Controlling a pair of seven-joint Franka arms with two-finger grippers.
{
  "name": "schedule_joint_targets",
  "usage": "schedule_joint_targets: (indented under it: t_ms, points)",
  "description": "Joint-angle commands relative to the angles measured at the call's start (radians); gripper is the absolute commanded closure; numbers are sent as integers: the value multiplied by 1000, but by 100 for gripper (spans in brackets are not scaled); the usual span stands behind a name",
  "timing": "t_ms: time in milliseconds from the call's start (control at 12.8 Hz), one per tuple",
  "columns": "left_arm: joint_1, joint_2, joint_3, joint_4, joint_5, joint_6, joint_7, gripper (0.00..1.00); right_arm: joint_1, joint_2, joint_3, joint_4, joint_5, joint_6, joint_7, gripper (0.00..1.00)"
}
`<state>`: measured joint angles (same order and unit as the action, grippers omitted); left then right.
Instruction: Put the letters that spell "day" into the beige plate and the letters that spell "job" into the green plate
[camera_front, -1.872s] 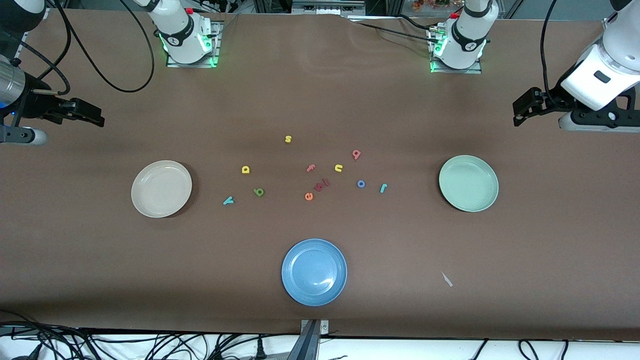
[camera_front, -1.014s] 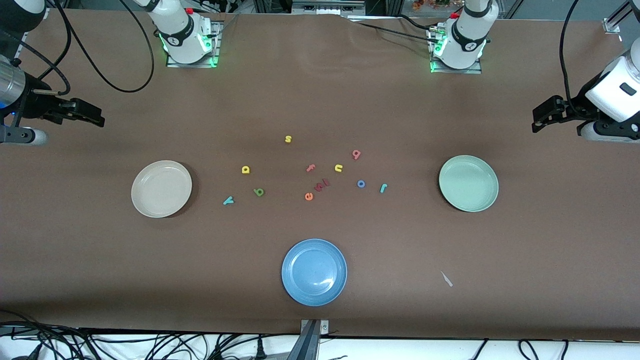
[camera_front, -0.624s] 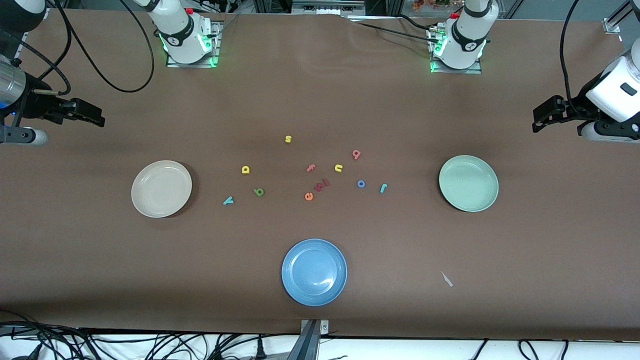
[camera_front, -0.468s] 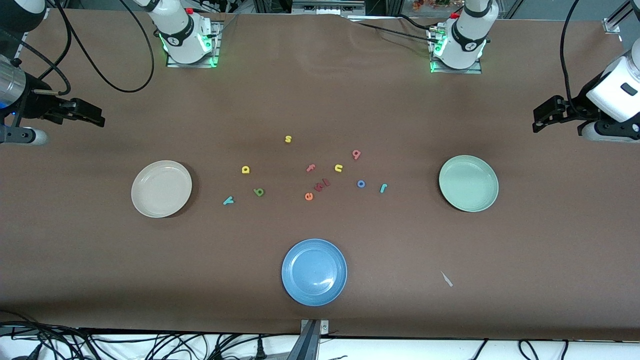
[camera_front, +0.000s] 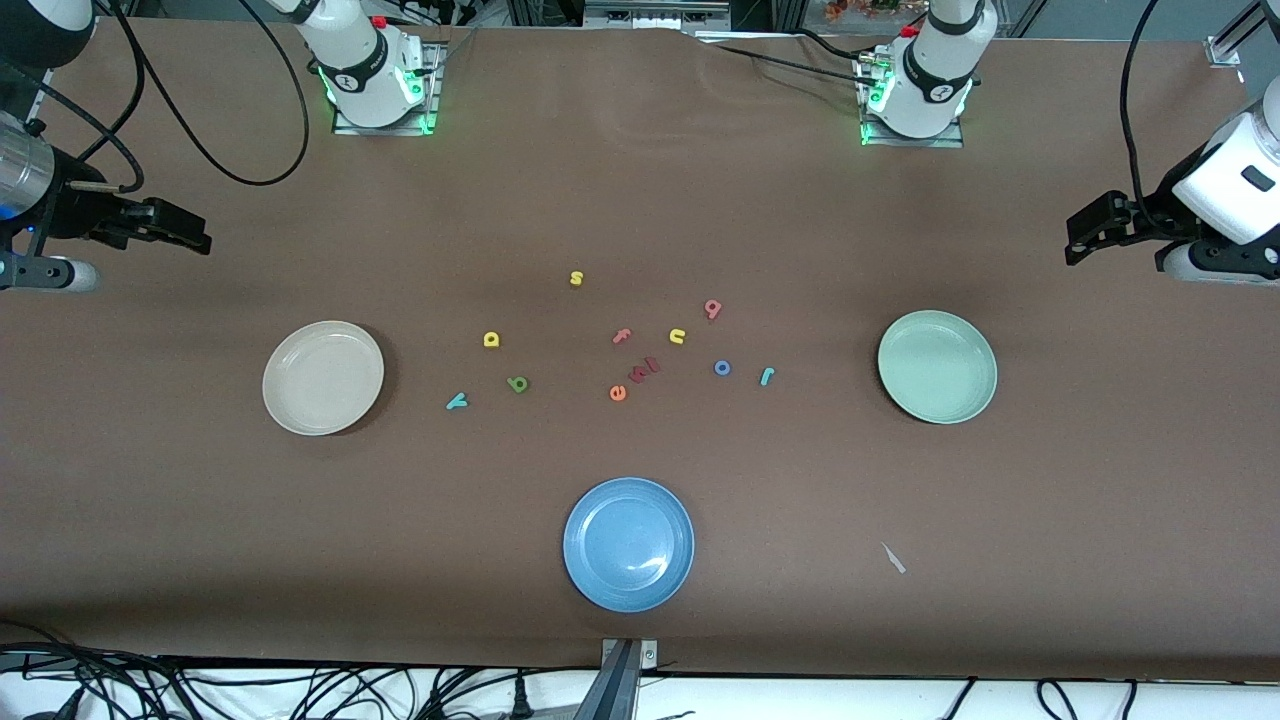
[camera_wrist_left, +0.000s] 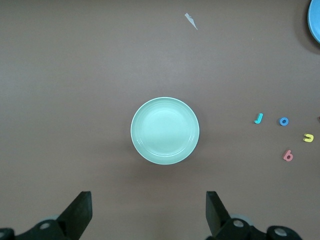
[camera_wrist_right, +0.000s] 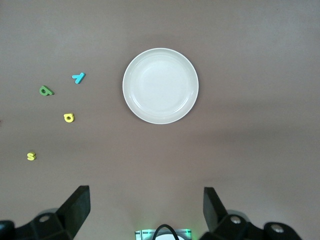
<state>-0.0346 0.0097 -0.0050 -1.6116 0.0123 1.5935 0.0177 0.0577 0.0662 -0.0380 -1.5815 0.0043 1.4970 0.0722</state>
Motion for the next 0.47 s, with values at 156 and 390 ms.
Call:
schedule_joint_targets:
  t_ms: [156,390]
  points:
    - [4,9,2,28,-26,-21,22,0,1,0,9,8,-15,-27,6,0]
    - [4,7,0,29,-25,-21,22,0,1,0,9,9,-15,-34,8,0]
